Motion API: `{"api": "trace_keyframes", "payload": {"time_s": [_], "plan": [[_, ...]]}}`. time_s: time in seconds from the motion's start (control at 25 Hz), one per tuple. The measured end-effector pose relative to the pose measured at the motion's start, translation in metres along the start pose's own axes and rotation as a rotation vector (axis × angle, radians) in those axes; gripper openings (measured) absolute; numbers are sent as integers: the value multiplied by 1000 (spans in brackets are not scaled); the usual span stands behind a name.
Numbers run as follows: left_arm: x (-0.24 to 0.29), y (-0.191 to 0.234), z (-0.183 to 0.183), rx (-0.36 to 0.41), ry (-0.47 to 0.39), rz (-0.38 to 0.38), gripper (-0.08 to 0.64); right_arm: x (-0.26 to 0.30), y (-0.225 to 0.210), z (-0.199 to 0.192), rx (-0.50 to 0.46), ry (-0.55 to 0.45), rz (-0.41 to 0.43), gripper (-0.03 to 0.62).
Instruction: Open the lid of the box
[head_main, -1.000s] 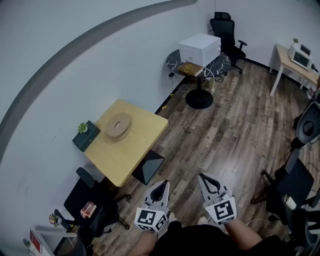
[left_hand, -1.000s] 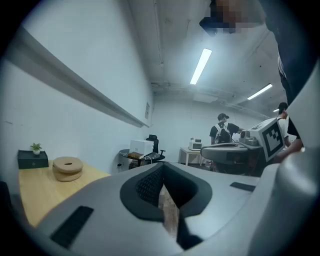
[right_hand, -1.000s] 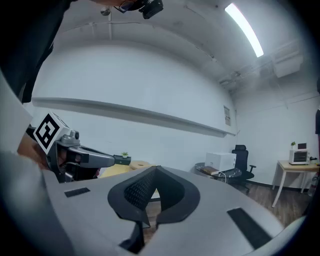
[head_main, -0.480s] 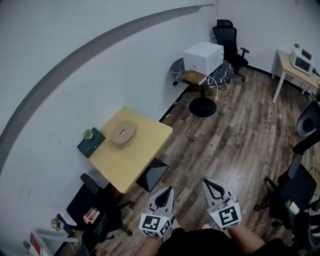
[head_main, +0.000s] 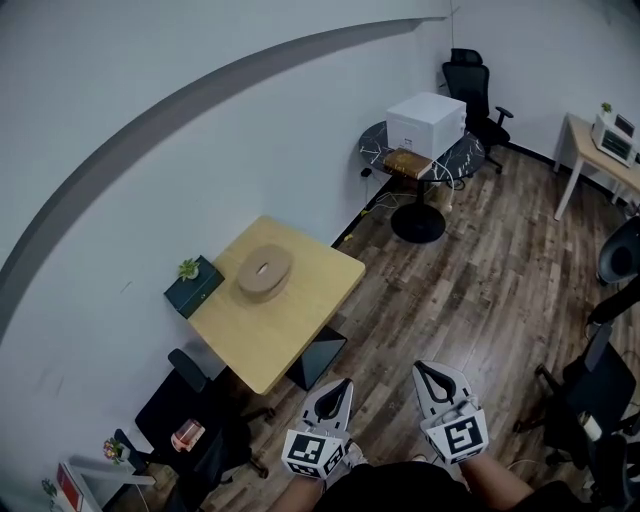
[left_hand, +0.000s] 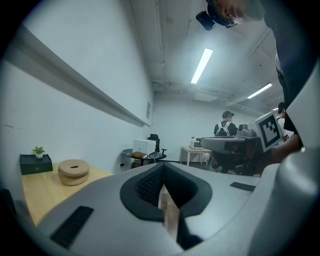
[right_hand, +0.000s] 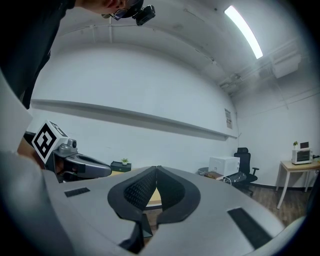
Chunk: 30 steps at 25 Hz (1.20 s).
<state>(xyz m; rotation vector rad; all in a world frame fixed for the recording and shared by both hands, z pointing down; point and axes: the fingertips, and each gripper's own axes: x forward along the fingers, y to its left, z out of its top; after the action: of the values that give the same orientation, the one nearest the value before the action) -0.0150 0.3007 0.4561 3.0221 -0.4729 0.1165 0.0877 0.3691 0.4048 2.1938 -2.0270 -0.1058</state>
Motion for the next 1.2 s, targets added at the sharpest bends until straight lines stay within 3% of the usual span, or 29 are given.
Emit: {"api": "trace_keyframes", "payload": {"time_s": [0.16, 0.32, 0.4, 0.52, 0.88, 1.08, 1.2], "plan": [[-3, 20, -4, 35, 19, -13, 17, 20, 8, -3, 32, 29, -12, 42], [-5, 41, -6, 99, 37, -27, 17, 44, 16, -2, -1, 50, -29, 74], [-5, 52, -3, 116, 38, -42, 17, 58, 22, -2, -19, 55, -21, 125], [-6, 67, -4, 96, 38, -64, 17, 75, 32, 0, -40, 70, -15, 198], [7, 109, 5, 75, 23, -72, 17, 117, 47, -6, -59, 101, 3, 335], [31, 135, 7, -1, 20, -46, 17, 150, 29, -13, -70, 123, 56, 429], [50, 153, 13, 5, 11, -16, 17, 176, 14, -12, -93, 94, 85, 465]]}}
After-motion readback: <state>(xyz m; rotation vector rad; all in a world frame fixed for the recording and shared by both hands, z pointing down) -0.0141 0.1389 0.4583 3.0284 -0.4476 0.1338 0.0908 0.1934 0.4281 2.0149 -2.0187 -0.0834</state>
